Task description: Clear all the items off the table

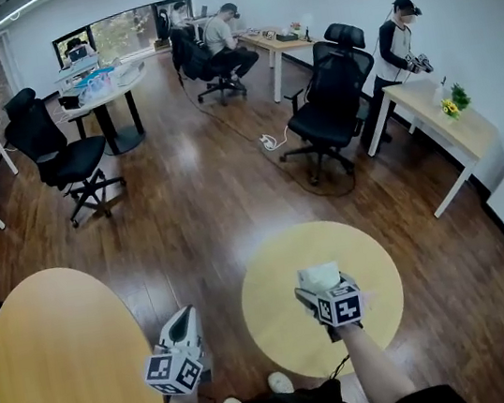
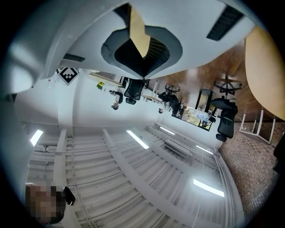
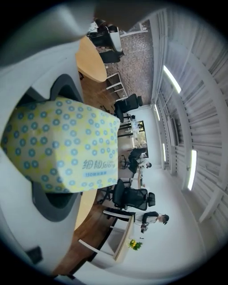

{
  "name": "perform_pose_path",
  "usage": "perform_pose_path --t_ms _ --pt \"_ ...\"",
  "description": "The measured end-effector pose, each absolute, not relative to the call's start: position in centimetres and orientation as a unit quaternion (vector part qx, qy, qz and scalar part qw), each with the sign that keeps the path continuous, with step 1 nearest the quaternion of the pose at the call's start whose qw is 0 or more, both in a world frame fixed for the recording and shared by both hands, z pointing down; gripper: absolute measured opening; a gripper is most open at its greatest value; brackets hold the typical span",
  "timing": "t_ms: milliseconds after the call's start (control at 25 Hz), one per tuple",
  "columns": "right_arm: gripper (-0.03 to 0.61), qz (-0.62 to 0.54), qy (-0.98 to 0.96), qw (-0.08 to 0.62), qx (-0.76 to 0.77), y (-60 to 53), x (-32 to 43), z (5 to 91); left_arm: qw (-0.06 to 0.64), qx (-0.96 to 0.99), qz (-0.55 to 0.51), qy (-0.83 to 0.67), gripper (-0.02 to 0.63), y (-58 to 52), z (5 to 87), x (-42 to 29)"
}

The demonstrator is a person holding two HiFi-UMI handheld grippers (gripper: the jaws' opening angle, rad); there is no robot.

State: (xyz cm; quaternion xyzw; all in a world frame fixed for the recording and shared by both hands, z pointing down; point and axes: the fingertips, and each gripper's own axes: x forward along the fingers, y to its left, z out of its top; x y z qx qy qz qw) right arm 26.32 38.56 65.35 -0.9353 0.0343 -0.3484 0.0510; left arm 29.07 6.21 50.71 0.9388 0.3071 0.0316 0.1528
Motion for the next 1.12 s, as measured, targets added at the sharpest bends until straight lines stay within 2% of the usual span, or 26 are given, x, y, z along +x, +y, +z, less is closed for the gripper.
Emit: perform_pose_path --t_ms 480,800,1120 --pt "0.517 -0.433 0.047 0.072 -0.897 37.7 25.0 74.1 0.134 0.946 0.110 0.273 -0.009 7.0 56.9 29.5" --pt "0.519 -0.505 0.058 0.030 -0.861 37.1 24.6 80.6 0.133 0.946 0.150 0.254 -0.009 6.9 59.5 28.0" --pt "0.534 -0.518 0.054 0.019 -0.853 36.7 24.8 81.8 0.143 0.949 0.160 0.230 -0.009 4.7 60.2 26.9"
